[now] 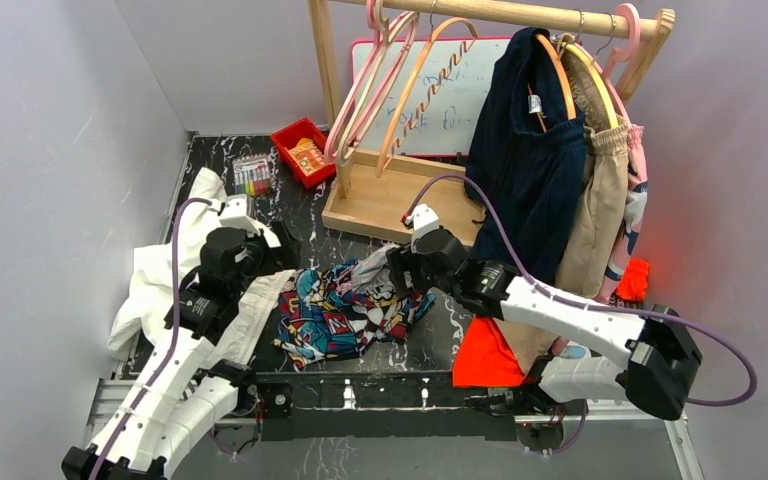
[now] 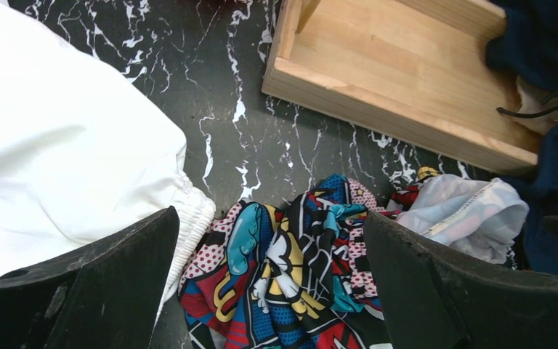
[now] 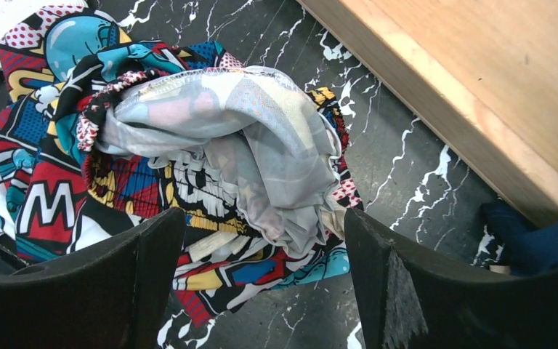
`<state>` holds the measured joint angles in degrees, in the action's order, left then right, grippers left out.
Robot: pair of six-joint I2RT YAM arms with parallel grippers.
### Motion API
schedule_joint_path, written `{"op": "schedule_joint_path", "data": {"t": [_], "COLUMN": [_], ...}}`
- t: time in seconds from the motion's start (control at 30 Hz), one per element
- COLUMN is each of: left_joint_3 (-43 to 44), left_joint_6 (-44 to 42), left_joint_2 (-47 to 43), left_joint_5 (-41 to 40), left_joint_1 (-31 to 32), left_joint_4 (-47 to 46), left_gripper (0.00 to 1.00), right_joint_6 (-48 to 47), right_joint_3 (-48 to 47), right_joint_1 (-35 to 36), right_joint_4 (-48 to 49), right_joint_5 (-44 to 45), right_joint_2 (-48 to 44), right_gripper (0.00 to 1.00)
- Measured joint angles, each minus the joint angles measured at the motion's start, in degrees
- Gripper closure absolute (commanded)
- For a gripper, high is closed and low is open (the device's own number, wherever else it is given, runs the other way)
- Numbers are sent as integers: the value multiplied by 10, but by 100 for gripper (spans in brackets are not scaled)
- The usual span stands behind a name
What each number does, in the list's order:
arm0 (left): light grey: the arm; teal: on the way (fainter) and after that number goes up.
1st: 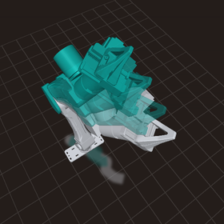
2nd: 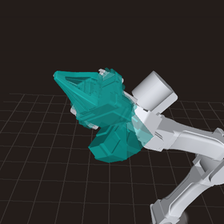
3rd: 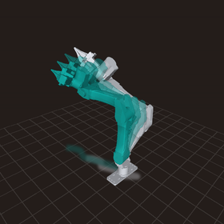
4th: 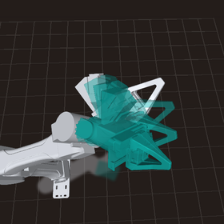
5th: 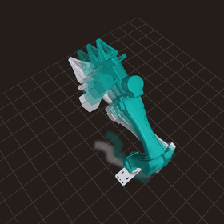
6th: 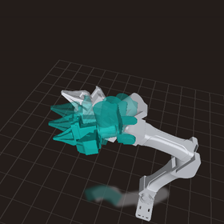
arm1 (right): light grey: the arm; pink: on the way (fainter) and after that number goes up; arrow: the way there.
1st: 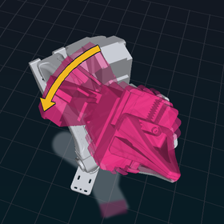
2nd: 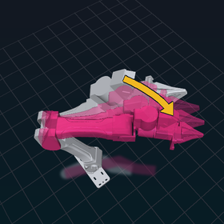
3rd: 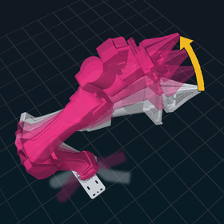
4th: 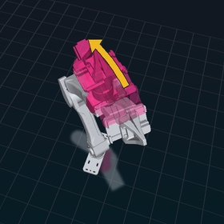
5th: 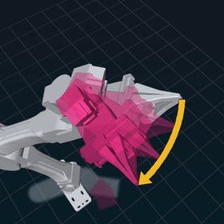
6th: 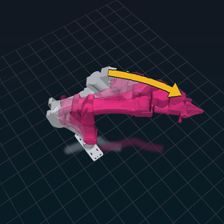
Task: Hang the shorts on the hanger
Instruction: Adjust the shorts at the center of the board.
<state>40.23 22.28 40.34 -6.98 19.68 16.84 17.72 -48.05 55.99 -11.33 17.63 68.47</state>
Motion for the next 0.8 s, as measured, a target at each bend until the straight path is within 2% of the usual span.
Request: {"op": "schedule_joint_path", "data": {"t": [0.1,0.23,0.4,0.47,0.53,0.67,0.8], "left_joint_3": [0,0,0,0,0,0,0], "left_joint_6": [-2,-2,-4,-5,-7,-9,-10], "left_joint_2": [16,31,37,37,35,28,22], "left_joint_5": [-3,1,12,17,20,24,27], "left_joint_1": [0,0,0,0,0,0,0], "left_joint_4": [5,8,7,6,4,1,-2], "left_gripper": [2,2,2,2,2,2,2], "right_joint_6": [12,27,46,45,37,10,-28], "right_joint_3": [9,11,11,20,30,34,-18], "right_joint_1": [0,-1,-2,-3,-5,-10,-11], "right_joint_4": [26,50,54,56,54,41,17], "right_joint_5": [2,12,47,70,83,90,72], "right_joint_2": [23,56,96,90,70,-16,-110], "right_gripper": [17,35,64,80,100,100,100]}}
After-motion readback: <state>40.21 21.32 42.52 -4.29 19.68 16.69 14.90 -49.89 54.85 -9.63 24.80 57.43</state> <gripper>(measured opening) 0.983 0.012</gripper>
